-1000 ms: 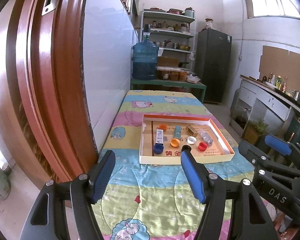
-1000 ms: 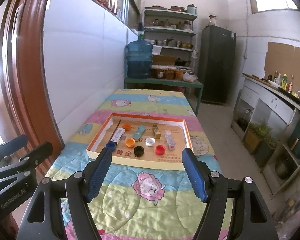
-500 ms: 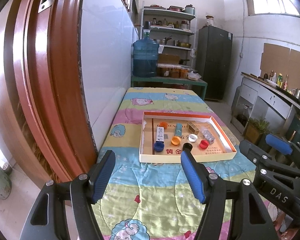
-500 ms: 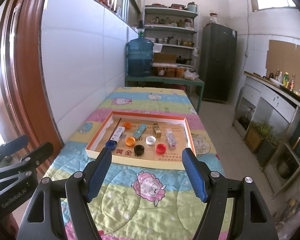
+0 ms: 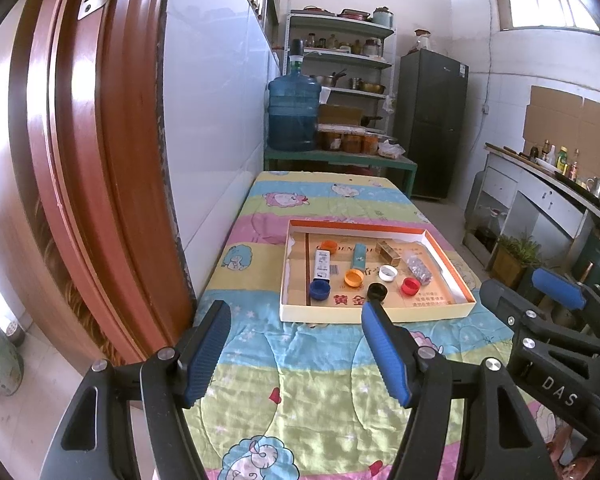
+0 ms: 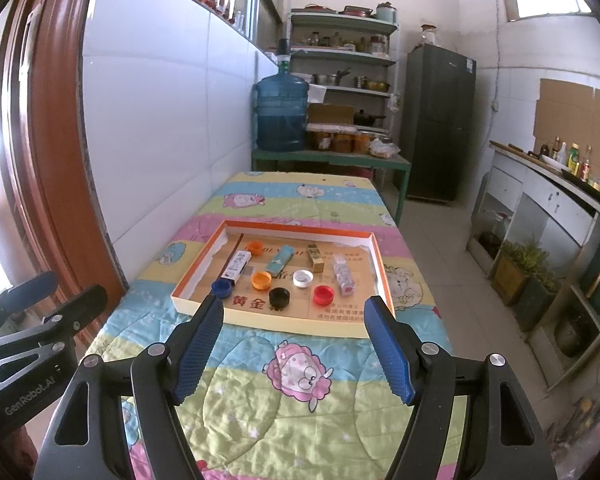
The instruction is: Organize rigid objects
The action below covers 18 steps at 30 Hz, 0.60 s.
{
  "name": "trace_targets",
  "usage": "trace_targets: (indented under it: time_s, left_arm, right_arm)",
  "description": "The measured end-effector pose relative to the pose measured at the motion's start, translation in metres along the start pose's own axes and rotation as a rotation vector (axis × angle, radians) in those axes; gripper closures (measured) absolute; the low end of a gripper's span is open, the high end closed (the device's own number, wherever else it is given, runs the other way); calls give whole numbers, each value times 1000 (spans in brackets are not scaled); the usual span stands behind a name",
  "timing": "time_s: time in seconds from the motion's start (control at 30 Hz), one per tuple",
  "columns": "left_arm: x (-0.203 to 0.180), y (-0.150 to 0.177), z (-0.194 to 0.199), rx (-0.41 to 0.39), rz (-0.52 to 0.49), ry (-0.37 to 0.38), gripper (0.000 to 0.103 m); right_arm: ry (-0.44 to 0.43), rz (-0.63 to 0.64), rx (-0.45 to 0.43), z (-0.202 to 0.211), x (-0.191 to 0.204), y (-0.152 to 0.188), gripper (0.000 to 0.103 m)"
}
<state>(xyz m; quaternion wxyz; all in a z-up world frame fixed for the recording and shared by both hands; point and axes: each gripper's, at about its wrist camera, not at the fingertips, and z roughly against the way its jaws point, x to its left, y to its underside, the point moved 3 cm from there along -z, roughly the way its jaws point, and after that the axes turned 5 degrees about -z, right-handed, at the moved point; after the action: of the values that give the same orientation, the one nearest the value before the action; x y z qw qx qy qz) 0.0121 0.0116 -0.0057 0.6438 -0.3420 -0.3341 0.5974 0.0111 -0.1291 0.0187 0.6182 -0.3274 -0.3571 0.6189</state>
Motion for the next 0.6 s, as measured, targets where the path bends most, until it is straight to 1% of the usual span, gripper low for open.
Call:
trace_targets:
  time_s: [0.6]
  left_arm:
    - [1,2,-2,3,1,3,35]
  right_arm:
    - [-1,-1,2,-2,0,0,29]
